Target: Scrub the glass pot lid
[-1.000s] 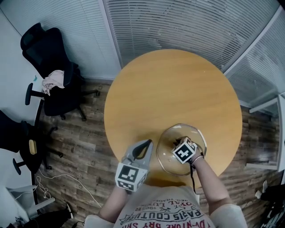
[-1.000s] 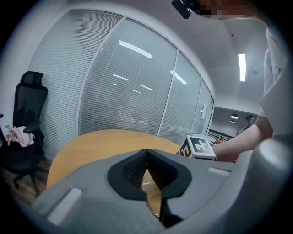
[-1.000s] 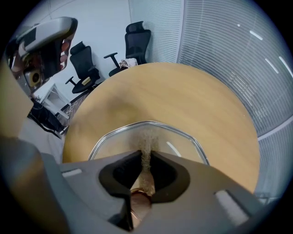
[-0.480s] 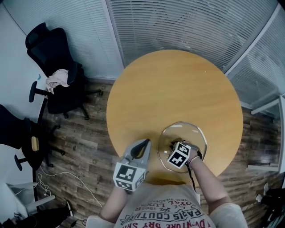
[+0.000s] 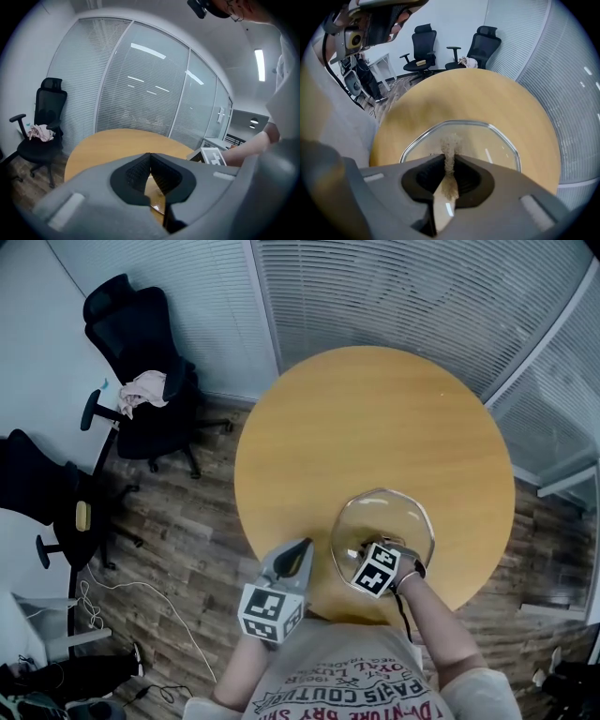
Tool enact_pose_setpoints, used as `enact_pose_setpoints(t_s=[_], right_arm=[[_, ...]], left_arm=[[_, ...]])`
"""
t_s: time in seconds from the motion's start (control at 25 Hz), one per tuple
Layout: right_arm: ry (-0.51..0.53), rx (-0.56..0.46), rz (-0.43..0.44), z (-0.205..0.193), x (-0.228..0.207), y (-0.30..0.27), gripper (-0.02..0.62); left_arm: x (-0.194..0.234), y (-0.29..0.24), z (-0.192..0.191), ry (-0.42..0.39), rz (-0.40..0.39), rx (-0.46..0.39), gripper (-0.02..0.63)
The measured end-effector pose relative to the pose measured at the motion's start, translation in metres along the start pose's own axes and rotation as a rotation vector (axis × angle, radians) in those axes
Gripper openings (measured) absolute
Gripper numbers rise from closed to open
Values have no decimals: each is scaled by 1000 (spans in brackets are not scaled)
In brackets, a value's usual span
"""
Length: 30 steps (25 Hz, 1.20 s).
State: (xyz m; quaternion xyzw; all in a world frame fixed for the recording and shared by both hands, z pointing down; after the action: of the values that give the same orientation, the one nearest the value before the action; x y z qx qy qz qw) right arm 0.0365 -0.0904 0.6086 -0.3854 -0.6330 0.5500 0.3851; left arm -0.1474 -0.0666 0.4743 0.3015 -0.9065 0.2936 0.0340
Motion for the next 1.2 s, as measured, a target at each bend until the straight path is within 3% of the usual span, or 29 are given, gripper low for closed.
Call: enact_pose_setpoints(t_s=[0.76, 1.0, 1.2], right_arm=[[46, -9, 88, -70, 36, 10, 57], [-49, -149, 124, -75, 25, 39, 57], [-158, -273, 17, -67, -8, 73, 57]], left_arm=[[-61, 27, -23, 30, 93, -26, 6], [-64, 29, -27, 44, 108, -24, 8], [-62, 24, -20, 29, 95, -33, 8]])
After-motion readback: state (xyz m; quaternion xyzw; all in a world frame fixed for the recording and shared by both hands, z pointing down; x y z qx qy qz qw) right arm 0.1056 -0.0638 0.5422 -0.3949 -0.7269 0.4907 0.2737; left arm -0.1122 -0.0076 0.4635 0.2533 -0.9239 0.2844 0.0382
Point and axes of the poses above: the fingertips, and each gripper's own axes: y backward along the fingers, x to its left, z out of its top, the point moved 9 cm from there along y, backward along the fingers, and after that the axes turned 9 degrees about x, right-handed, at the moved point
